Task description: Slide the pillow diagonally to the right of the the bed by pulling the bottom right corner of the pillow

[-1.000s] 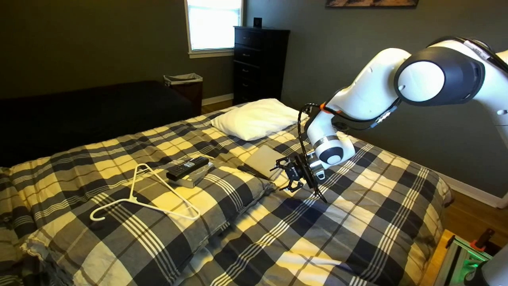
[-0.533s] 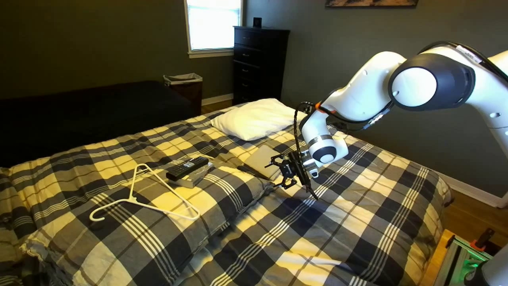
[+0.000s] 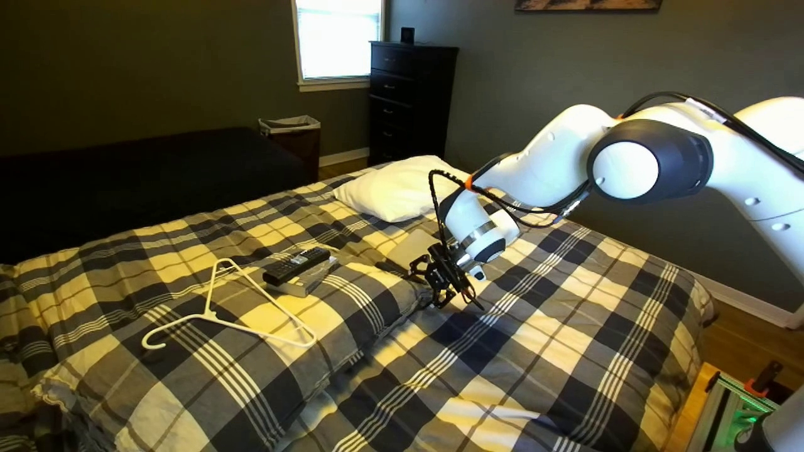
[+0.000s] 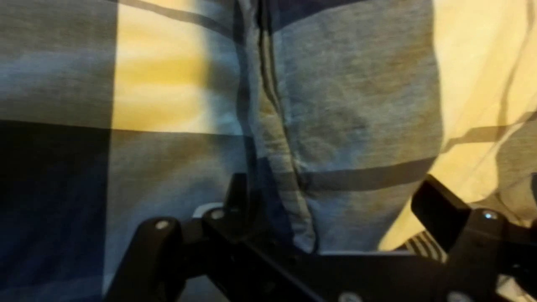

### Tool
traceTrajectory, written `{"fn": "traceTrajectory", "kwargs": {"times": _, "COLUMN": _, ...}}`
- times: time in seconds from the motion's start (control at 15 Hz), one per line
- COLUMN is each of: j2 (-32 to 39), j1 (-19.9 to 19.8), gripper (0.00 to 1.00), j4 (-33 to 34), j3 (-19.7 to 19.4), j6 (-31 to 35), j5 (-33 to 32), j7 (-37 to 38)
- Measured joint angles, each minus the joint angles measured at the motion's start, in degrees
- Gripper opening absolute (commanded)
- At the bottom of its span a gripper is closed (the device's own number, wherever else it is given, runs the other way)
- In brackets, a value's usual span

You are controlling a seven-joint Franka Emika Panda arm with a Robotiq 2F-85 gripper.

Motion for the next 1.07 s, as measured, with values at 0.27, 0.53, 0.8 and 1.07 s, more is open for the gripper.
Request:
{"fn": "traceTrajectory", "kwargs": {"times": 0.27, "j2": 1.8, "j1": -0.3, "gripper": 1.0, "j4": 1.8, "j3": 0.6, "j6": 0.2, "j5": -7.7, "j7": 7.0}}
{"fn": "traceTrajectory", "kwargs": {"times": 0.53, "j2": 3.6, "j1": -2.2, "gripper": 1.0, "j4": 6.9, "j3": 4.0, "j6": 2.8, "j5": -6.0, "j7": 5.8}}
{"fn": "traceTrajectory", "kwargs": {"times": 0.8, "j2": 6.3, "j1": -2.5, "gripper": 1.0, "j4": 11.4, "j3": 5.8, "j6": 8.3, "j5": -5.1, "j7": 5.8}}
{"fn": "traceTrajectory", "kwargs": {"times": 1.07, "j2": 10.0, "j1": -2.2, "gripper": 0.59, "j4": 15.3, "j3": 7.1, "j6": 11.4, "j5": -5.1, "j7": 6.2}}
